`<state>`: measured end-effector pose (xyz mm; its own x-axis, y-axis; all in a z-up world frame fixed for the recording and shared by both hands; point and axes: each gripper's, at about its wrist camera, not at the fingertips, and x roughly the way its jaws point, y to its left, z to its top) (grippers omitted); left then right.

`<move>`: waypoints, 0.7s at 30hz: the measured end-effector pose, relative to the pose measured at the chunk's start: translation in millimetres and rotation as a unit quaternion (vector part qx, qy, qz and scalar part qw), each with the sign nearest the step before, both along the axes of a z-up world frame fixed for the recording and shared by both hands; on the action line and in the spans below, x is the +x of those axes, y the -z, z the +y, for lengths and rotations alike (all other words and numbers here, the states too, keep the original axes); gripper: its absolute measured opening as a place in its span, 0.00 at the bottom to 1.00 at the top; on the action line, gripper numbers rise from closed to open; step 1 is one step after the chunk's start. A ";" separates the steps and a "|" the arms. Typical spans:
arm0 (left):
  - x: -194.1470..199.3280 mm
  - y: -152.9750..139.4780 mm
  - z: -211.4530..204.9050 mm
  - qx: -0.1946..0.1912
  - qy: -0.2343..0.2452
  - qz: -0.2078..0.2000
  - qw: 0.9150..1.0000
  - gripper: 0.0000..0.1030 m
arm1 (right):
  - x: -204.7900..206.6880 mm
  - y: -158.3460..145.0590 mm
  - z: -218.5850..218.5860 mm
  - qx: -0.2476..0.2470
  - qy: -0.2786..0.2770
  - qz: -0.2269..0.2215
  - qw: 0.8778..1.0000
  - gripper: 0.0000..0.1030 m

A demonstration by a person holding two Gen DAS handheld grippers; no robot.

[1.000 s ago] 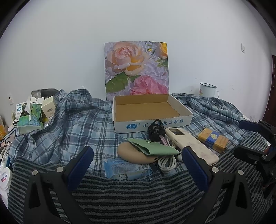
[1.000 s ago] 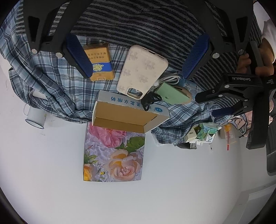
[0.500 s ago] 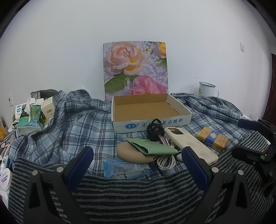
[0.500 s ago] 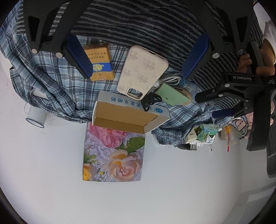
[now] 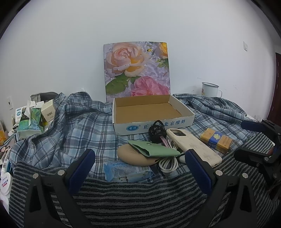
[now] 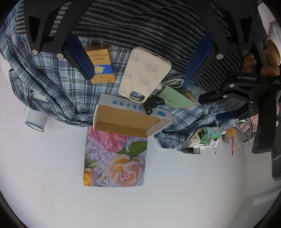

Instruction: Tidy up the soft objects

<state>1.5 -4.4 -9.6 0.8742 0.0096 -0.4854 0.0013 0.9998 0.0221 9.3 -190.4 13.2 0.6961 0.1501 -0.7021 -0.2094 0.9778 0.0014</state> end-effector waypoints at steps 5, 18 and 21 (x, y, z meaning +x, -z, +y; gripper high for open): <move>-1.7 0.9 -1.9 0.005 0.003 -0.001 1.000 1.00 | 0.0 0.3 -0.5 0.000 0.000 0.000 1.000 1.00; 0.1 1.9 -2.7 0.001 0.005 0.005 1.000 1.00 | 0.3 0.9 0.7 0.001 0.000 0.002 1.000 1.00; 2.7 2.6 -0.2 -0.009 0.012 0.013 1.000 1.00 | -0.2 1.1 0.3 0.004 0.000 0.001 1.000 1.00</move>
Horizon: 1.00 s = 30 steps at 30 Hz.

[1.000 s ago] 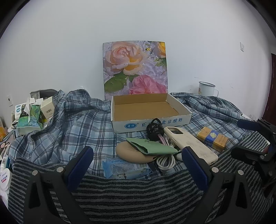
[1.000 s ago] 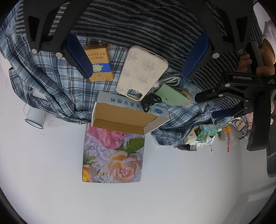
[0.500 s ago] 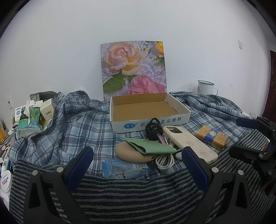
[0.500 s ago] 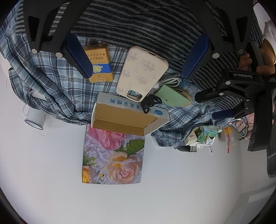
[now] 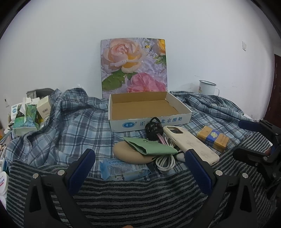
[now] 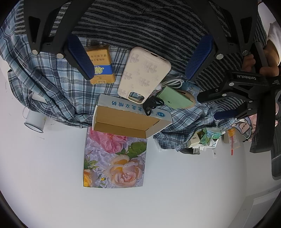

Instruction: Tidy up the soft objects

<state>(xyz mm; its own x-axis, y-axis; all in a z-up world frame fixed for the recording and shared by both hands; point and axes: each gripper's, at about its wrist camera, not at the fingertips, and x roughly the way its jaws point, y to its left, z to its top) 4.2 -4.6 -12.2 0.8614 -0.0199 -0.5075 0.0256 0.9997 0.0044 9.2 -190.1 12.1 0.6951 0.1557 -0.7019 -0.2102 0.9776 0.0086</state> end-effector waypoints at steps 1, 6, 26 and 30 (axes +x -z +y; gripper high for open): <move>0.7 0.3 0.9 -0.003 0.002 0.003 1.000 1.00 | -0.3 0.2 -0.3 0.002 0.000 0.000 1.000 1.00; 3.6 -0.1 0.5 -0.013 0.020 0.016 1.000 1.00 | -1.3 -0.1 -4.9 0.017 0.002 0.001 1.000 1.00; 60.9 11.5 -40.3 0.050 0.009 0.107 0.993 1.00 | 2.0 -3.3 -21.5 0.062 0.014 0.003 0.998 1.00; 71.1 22.5 -50.4 0.081 0.011 0.122 0.989 0.89 | 1.5 -3.0 -21.7 0.062 0.014 0.003 0.998 1.00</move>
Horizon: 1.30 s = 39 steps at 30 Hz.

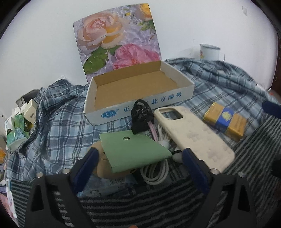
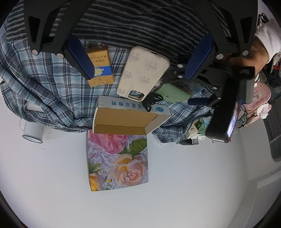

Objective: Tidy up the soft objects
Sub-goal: 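Grasp the green card wallet with the left gripper while the right gripper approaches the cream phone case, then lift the green wallet with the left gripper while the right gripper grasps the cream phone case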

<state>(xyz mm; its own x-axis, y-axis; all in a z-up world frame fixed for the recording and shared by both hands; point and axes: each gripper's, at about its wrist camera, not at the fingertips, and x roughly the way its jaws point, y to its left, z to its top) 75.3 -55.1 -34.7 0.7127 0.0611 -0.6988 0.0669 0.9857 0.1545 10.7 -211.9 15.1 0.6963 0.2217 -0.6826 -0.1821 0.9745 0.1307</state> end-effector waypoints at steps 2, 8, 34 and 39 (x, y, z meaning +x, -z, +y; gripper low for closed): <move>4.1 4.5 -2.1 0.015 -0.007 0.005 1.000 0.84 | 0.0 0.4 0.4 0.000 0.000 0.000 1.000 1.00; 4.2 8.4 0.3 0.023 -0.020 0.001 1.000 0.77 | 0.4 1.7 2.4 0.002 0.000 0.001 1.000 1.00; -55.0 -41.0 73.5 -0.113 -0.007 -0.101 0.988 0.76 | 65.9 47.4 14.3 0.075 0.048 0.178 0.980 1.00; -60.9 -43.3 75.9 -0.127 -0.003 -0.117 0.985 0.76 | 85.2 64.2 19.9 0.064 0.077 0.197 0.975 1.00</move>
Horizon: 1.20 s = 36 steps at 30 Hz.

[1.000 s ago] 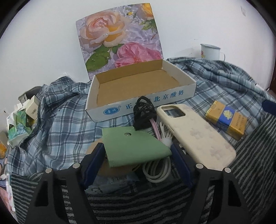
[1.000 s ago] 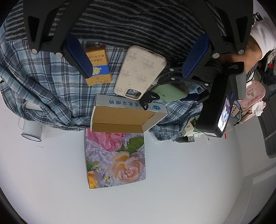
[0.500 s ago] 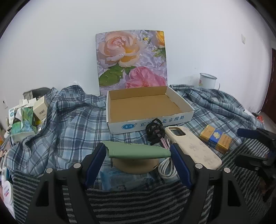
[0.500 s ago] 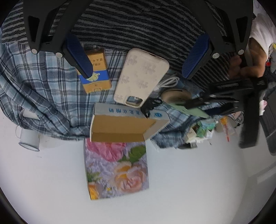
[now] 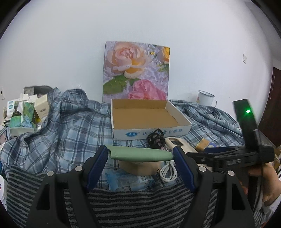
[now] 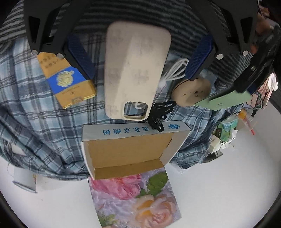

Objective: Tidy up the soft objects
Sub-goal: 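Lift the green wallet with the left gripper while the right gripper grasps the cream phone case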

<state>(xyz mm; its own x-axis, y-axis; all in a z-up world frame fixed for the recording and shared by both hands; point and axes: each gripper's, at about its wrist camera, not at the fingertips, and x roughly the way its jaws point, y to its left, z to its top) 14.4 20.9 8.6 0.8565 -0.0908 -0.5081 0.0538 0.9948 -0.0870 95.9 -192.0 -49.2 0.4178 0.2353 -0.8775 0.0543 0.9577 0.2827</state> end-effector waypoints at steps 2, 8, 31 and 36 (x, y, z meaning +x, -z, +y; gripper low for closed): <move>-3.6 0.1 -2.3 0.006 -0.005 -0.013 1.000 0.76 | 5.6 6.9 4.0 -0.016 0.005 0.010 1.000 1.00; -3.1 2.3 -8.5 0.014 0.006 -0.015 1.000 0.76 | 12.1 18.2 13.8 -0.064 -0.006 0.030 0.997 0.75; -12.5 -55.6 -16.8 0.033 0.000 -0.062 0.998 0.76 | -27.4 -102.4 32.5 -0.102 -0.076 -0.187 0.974 0.71; -12.2 -69.0 -23.9 0.040 0.001 -0.070 0.997 0.76 | -32.6 -124.1 28.0 -0.104 -0.078 -0.216 0.968 0.71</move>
